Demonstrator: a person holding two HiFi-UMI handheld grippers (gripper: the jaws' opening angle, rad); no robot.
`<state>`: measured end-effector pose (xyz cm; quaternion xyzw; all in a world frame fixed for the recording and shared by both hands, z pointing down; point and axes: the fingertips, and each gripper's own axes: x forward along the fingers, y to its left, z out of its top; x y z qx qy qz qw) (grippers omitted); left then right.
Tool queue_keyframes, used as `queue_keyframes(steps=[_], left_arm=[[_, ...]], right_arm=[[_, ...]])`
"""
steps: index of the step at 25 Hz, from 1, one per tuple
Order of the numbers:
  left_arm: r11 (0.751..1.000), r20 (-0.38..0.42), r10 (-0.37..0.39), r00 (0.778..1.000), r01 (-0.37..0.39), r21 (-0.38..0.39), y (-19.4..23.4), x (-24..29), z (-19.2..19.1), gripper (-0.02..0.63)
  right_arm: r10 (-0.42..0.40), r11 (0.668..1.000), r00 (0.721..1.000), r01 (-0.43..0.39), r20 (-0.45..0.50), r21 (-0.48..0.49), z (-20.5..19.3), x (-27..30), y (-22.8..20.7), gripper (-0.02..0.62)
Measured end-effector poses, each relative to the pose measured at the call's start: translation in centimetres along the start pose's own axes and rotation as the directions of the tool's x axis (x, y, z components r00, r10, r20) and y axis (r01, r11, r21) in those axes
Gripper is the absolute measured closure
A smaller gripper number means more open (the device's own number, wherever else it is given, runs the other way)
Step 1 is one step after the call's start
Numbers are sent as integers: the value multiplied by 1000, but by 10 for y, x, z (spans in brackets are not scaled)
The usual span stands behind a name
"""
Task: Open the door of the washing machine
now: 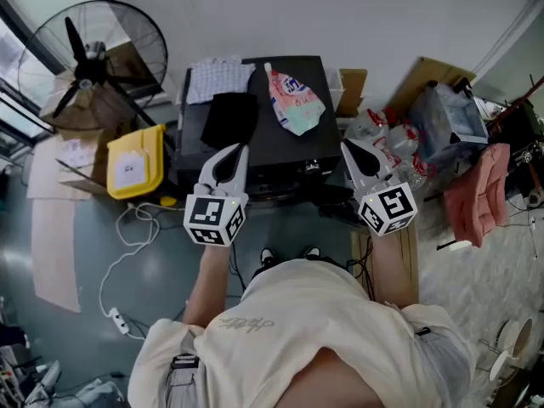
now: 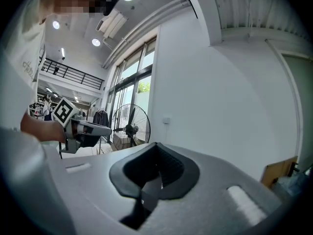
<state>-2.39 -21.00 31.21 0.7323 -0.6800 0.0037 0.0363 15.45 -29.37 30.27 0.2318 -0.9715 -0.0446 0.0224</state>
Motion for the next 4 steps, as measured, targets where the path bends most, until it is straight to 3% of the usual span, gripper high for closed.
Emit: queue_keyframes(steps=[4], left_arm=[[1000,2,-2,1000,2,-11,2,-2,-3,589]], right_arm=[[13,1000,1000,-13,-14,-7,-3,5,5,594]])
